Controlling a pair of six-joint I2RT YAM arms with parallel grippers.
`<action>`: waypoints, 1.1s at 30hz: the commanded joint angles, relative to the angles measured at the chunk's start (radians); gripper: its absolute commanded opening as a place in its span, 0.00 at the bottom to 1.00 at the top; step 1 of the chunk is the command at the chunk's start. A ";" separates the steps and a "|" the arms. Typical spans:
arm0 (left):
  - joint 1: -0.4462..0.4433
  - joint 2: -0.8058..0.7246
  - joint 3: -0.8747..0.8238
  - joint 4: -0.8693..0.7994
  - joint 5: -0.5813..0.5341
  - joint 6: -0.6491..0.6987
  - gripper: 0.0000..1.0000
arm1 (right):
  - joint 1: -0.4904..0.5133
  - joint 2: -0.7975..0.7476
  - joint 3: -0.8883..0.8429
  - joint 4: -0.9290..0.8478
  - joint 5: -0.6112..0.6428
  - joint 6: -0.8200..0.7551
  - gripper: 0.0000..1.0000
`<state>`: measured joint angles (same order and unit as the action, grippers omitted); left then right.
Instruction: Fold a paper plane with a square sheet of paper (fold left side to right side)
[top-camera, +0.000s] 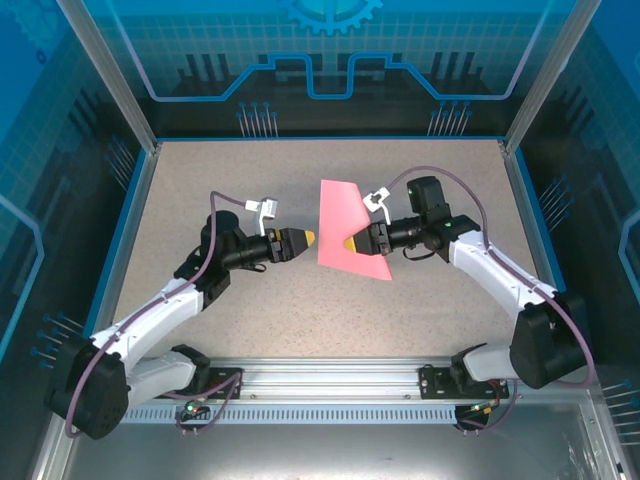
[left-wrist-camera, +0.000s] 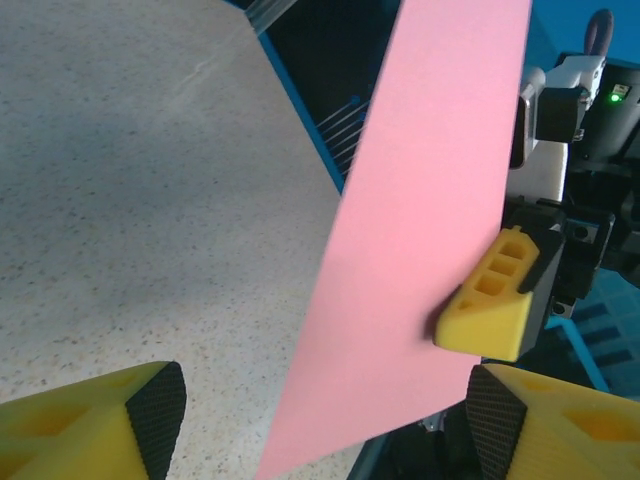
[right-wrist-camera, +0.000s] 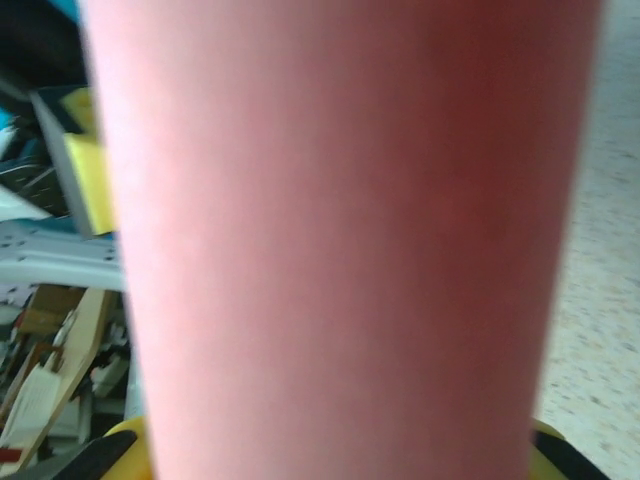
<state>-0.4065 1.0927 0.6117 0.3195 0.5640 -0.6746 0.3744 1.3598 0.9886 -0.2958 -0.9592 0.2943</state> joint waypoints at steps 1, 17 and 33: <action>0.005 0.008 -0.018 0.115 0.086 -0.013 0.78 | 0.047 -0.013 0.042 -0.022 -0.097 -0.014 0.29; -0.013 0.069 -0.007 0.057 0.020 0.013 0.03 | 0.054 0.007 0.102 -0.173 0.163 -0.048 0.51; -0.012 0.392 0.090 -0.389 -0.276 0.211 0.00 | -0.015 0.096 -0.068 -0.152 0.560 0.062 0.53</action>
<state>-0.4152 1.4387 0.6521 0.0460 0.3782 -0.5320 0.3531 1.3956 0.9638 -0.5293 -0.3756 0.2852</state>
